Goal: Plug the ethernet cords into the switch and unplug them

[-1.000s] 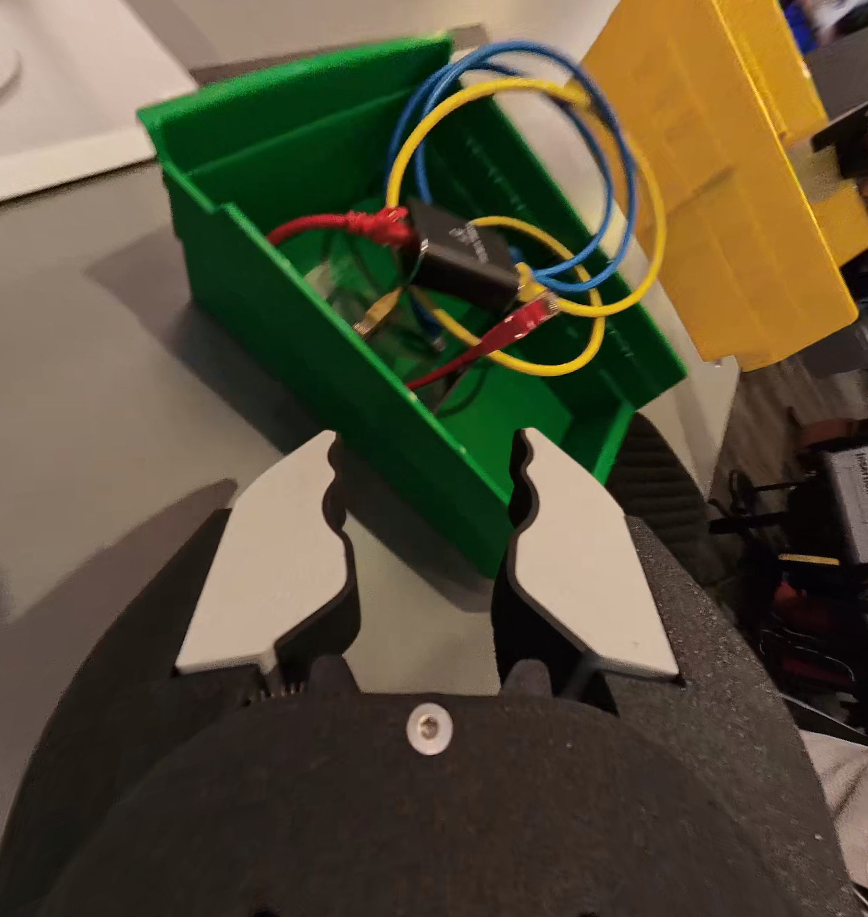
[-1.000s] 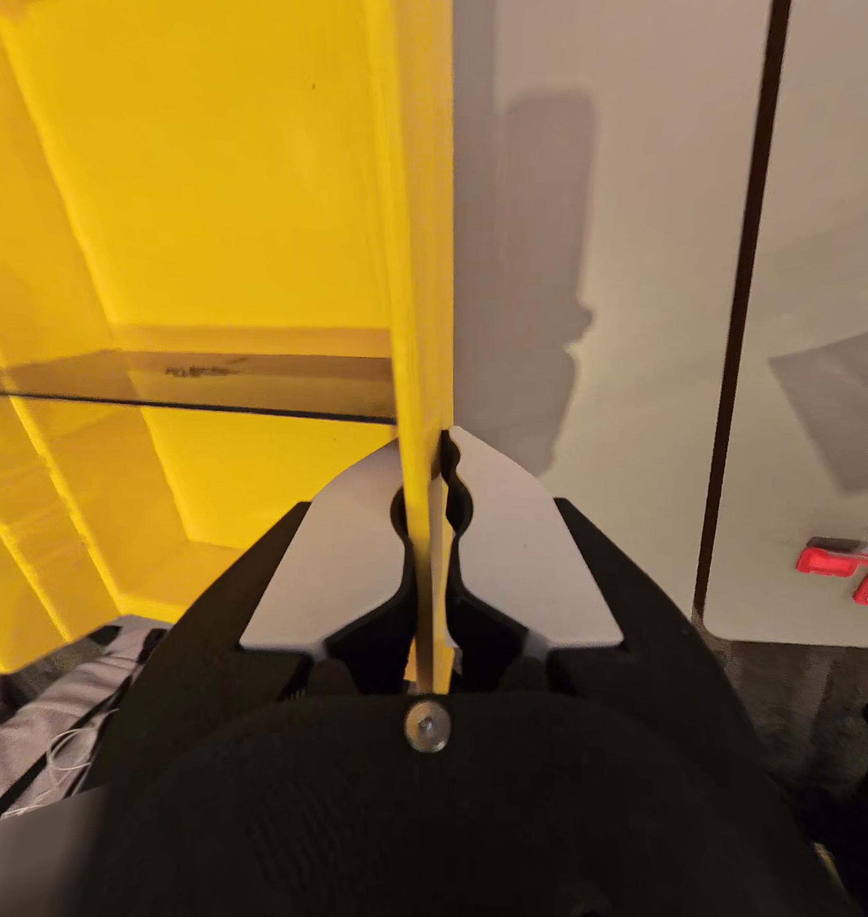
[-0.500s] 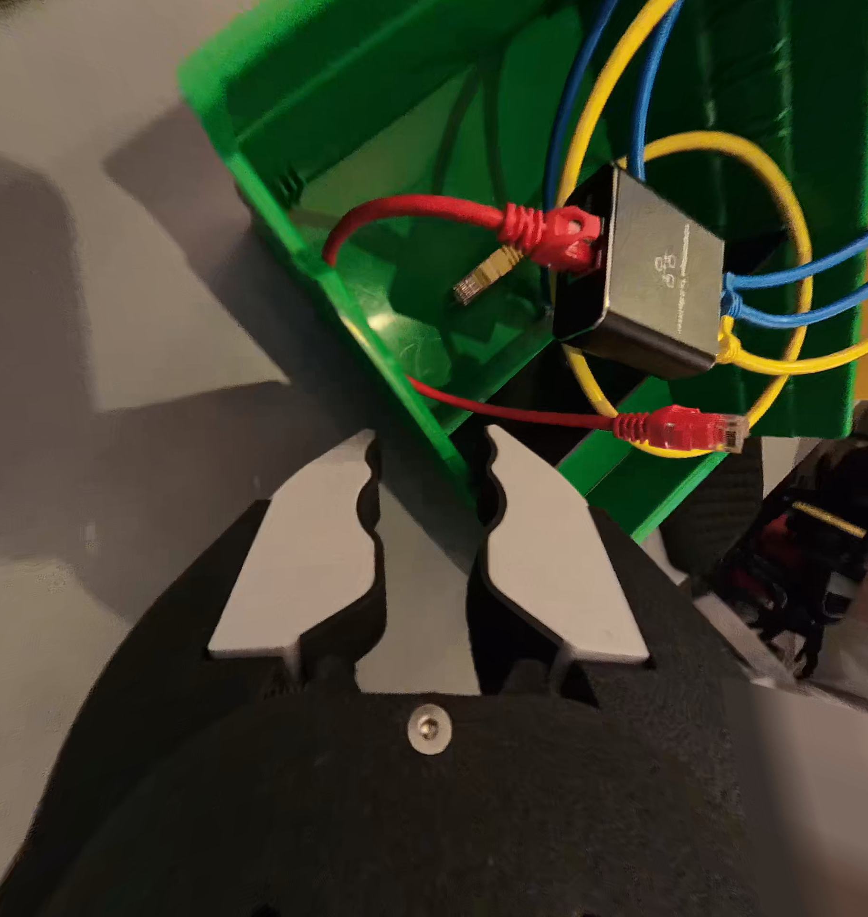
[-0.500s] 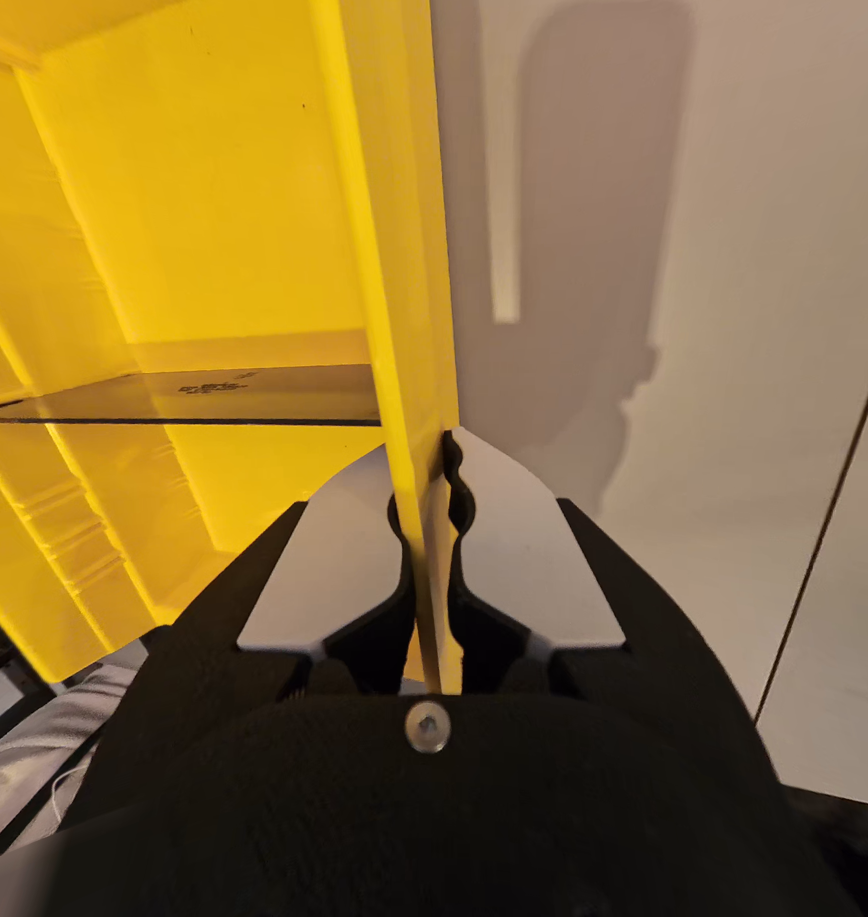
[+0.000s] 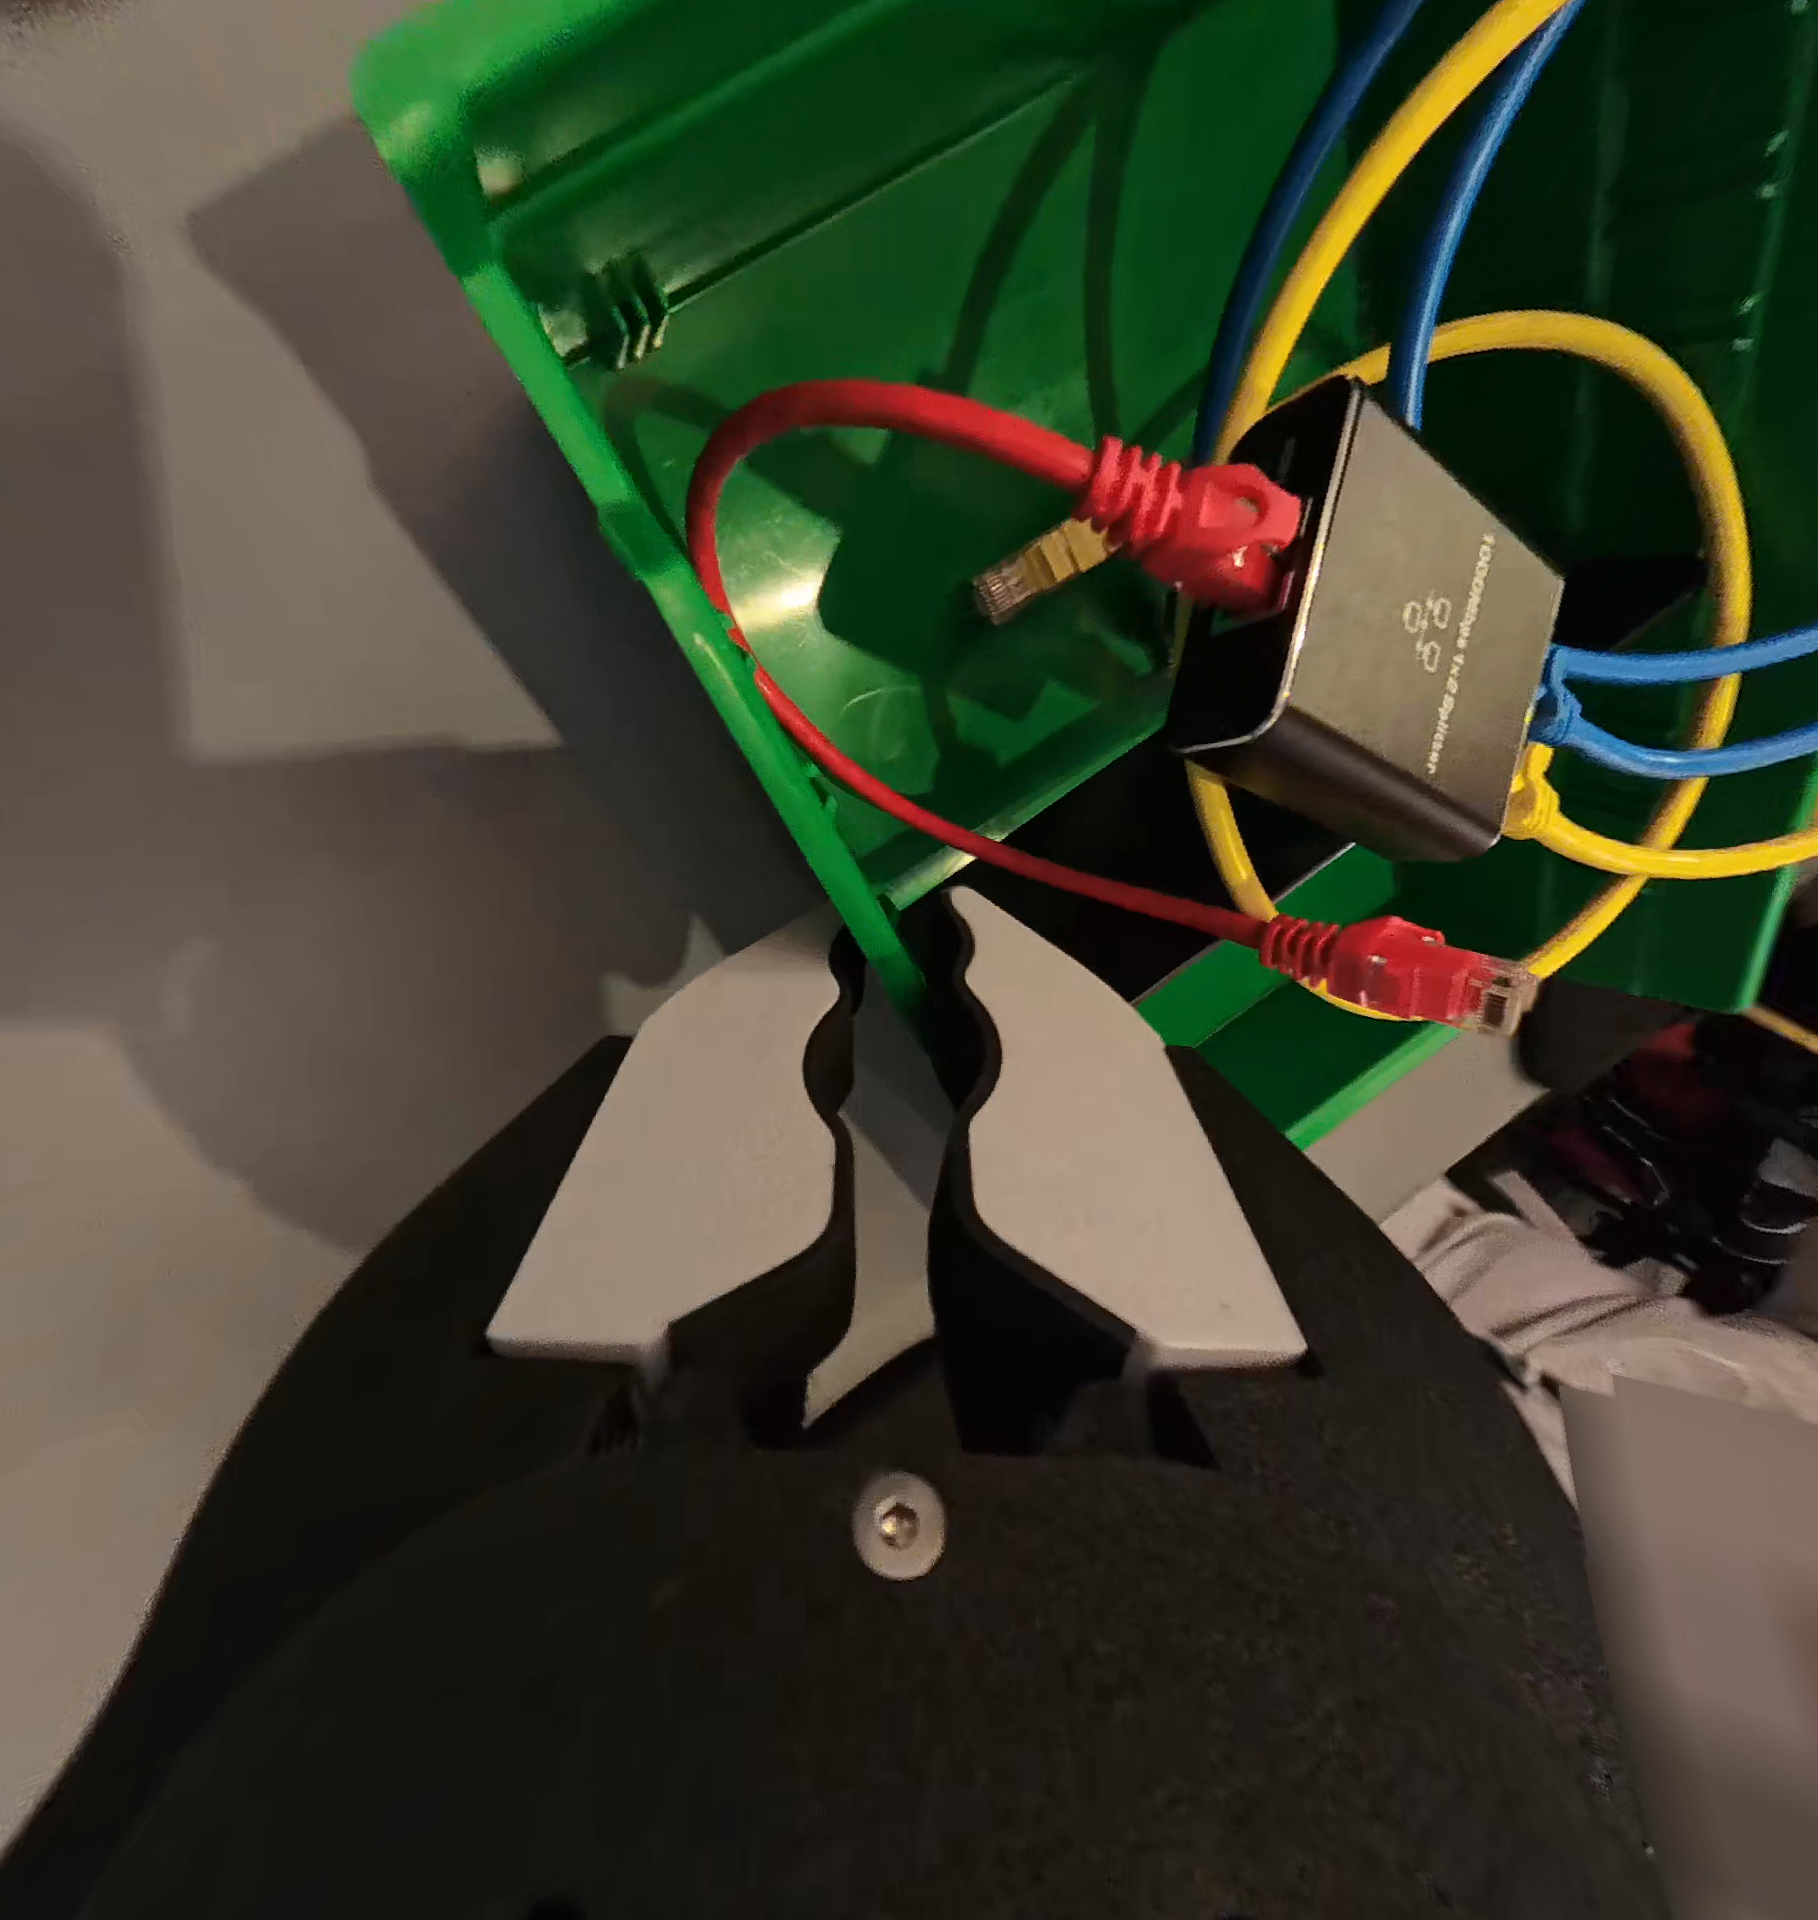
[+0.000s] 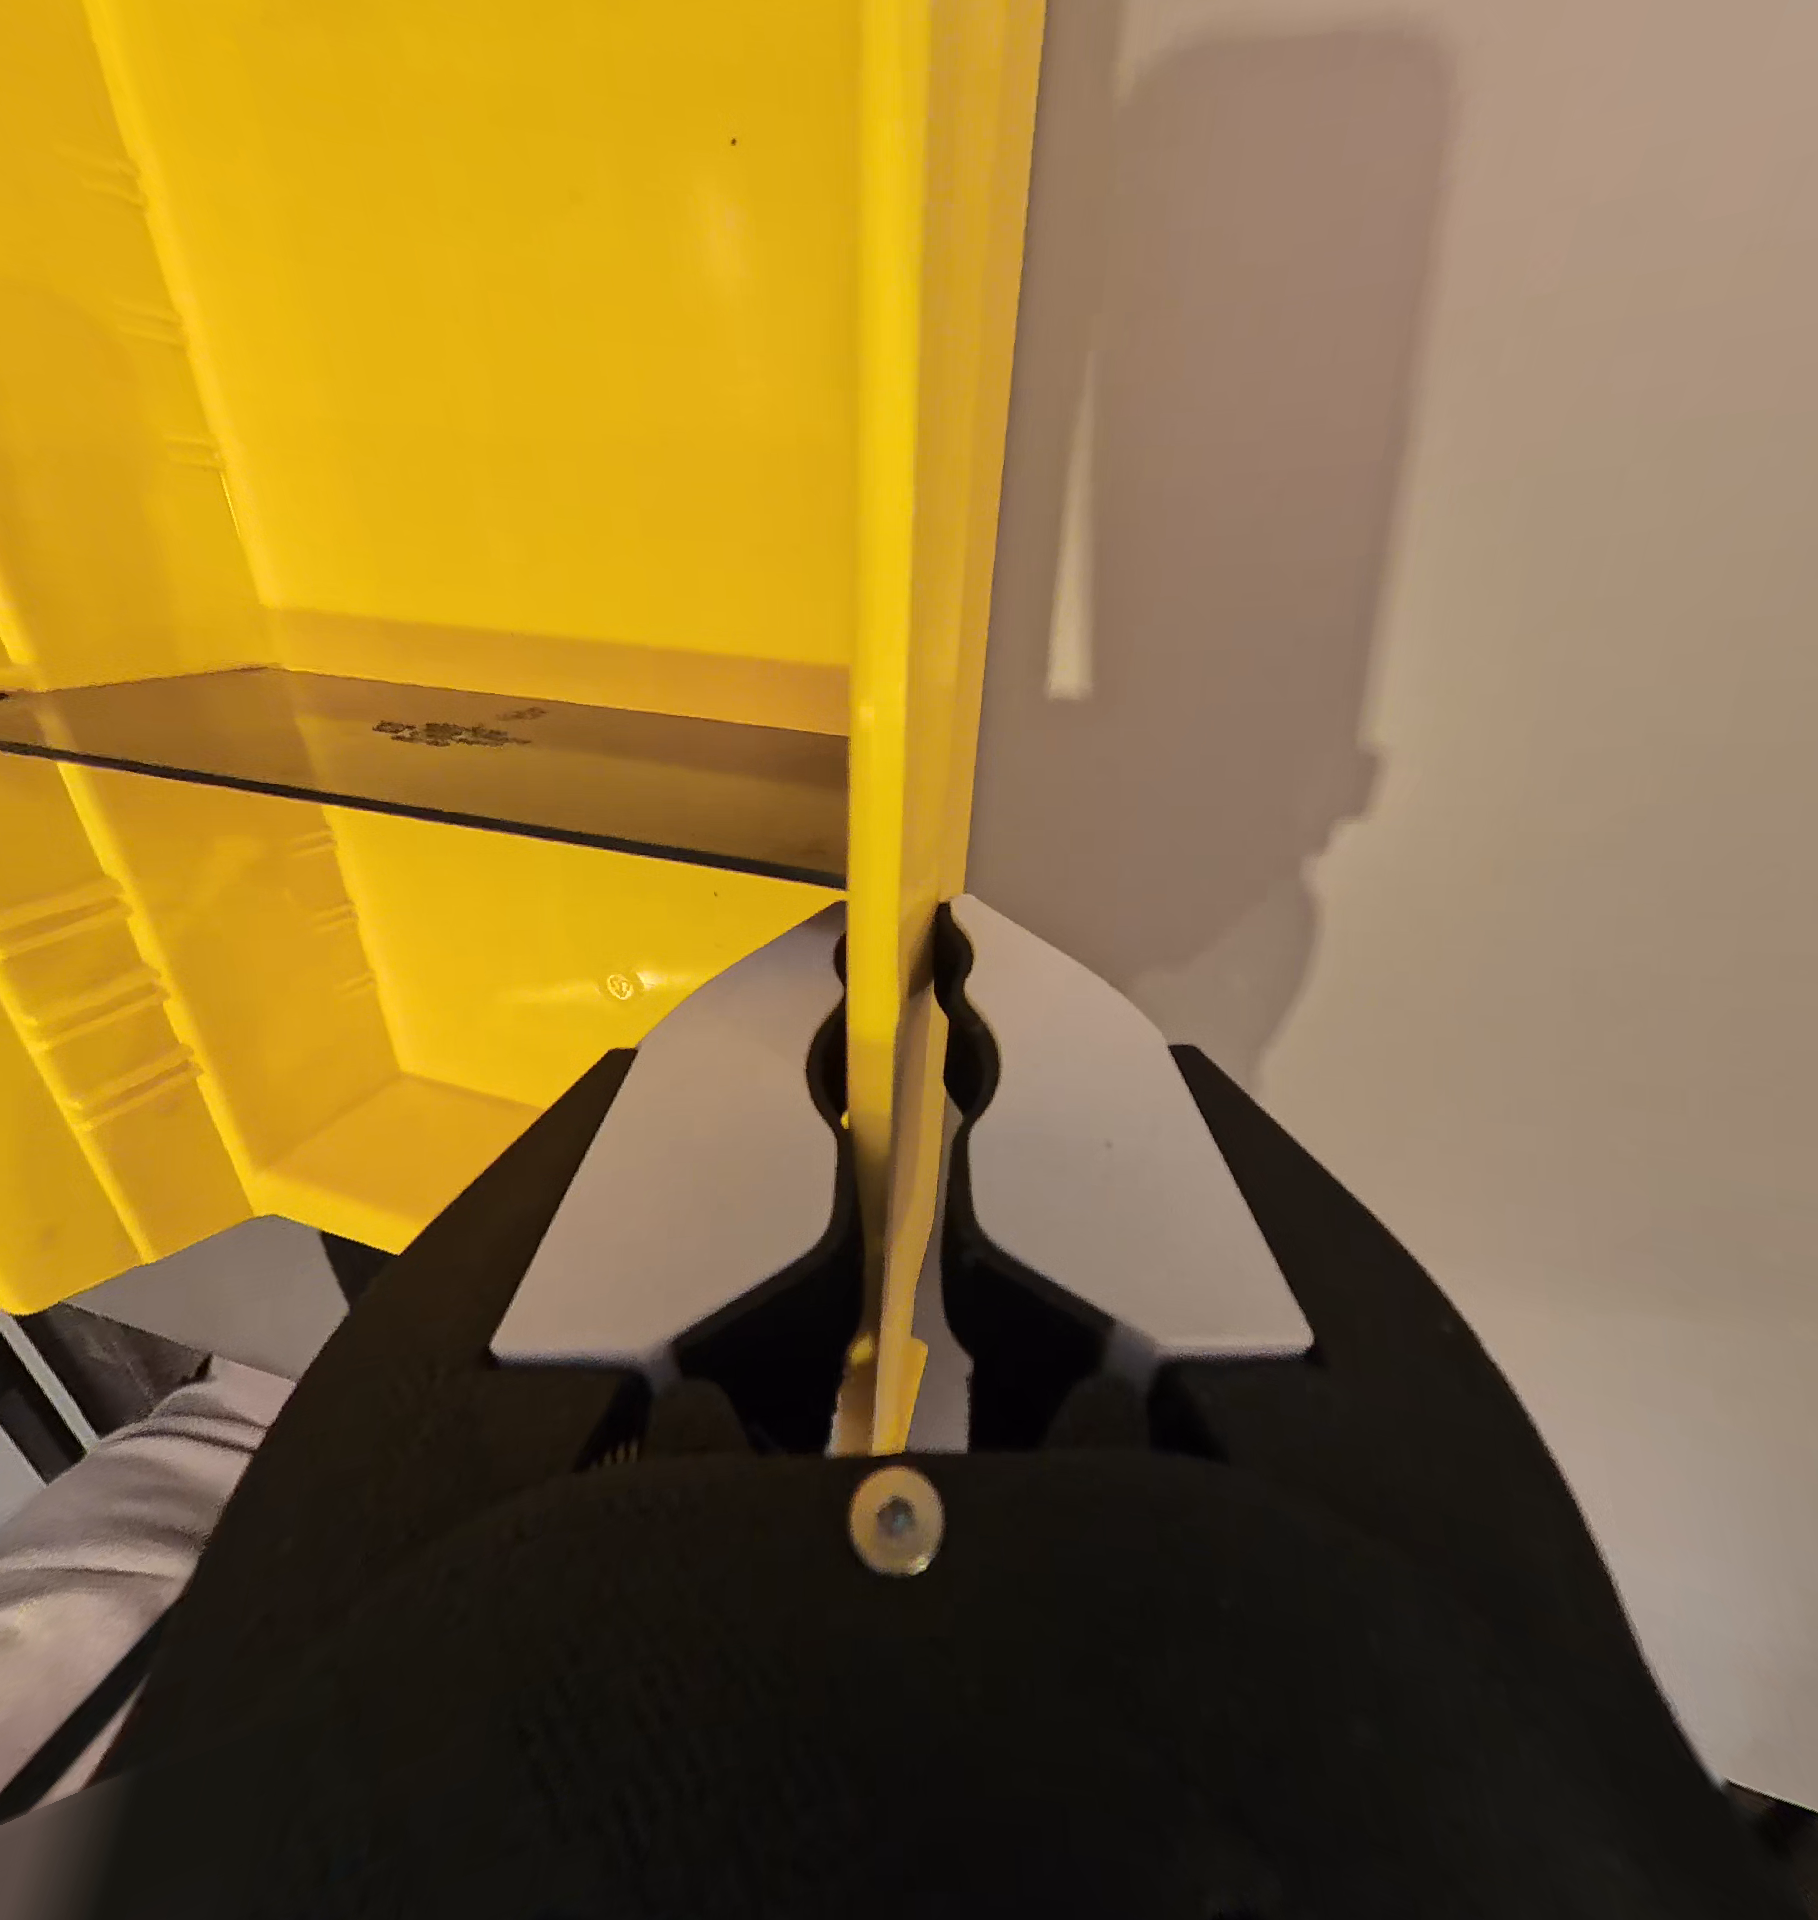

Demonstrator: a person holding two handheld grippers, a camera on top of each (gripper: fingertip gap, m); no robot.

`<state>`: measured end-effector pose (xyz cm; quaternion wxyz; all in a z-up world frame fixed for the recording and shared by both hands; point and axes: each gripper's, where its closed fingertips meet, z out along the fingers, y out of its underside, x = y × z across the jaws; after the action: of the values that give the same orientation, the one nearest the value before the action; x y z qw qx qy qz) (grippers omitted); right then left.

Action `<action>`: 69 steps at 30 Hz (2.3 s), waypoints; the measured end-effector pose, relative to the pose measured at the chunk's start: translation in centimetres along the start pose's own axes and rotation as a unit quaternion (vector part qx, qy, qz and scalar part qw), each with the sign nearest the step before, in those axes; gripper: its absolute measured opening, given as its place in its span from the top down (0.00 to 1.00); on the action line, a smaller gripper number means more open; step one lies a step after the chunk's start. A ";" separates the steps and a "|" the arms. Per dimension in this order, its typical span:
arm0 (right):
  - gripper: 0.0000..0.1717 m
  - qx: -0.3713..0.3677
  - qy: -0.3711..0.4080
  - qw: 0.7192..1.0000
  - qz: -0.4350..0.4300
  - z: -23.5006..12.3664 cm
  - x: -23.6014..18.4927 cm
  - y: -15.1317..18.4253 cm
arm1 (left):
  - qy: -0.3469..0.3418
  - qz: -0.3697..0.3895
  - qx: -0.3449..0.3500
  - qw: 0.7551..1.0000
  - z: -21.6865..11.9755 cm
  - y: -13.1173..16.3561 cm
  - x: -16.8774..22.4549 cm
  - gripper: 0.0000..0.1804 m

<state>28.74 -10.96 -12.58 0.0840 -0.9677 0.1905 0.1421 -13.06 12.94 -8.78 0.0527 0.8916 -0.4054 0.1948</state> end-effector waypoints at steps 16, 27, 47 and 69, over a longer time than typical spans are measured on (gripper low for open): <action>0.93 0.010 0.002 1.000 0.010 1.7 -5.3 -0.7 | -0.126 -0.079 0.003 0.989 -9.0 12.9 -18.4 0.96; 0.94 0.007 0.000 1.000 0.025 1.5 -4.8 -1.0 | -0.157 -0.079 0.010 0.984 -10.1 13.7 -20.7 0.96; 0.97 0.019 0.042 0.998 0.047 0.4 -1.3 -0.2 | -0.142 -0.067 0.005 0.988 -9.3 13.7 -19.2 0.96; 0.87 0.113 0.033 0.990 -0.078 -3.2 -3.8 -1.6 | -0.139 0.017 0.199 0.970 -15.1 11.3 -18.4 0.78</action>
<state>26.80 -8.87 -8.25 0.1972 -0.9681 0.1316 0.0807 -37.02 22.14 -2.84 -0.1862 0.8954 -0.3771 0.1463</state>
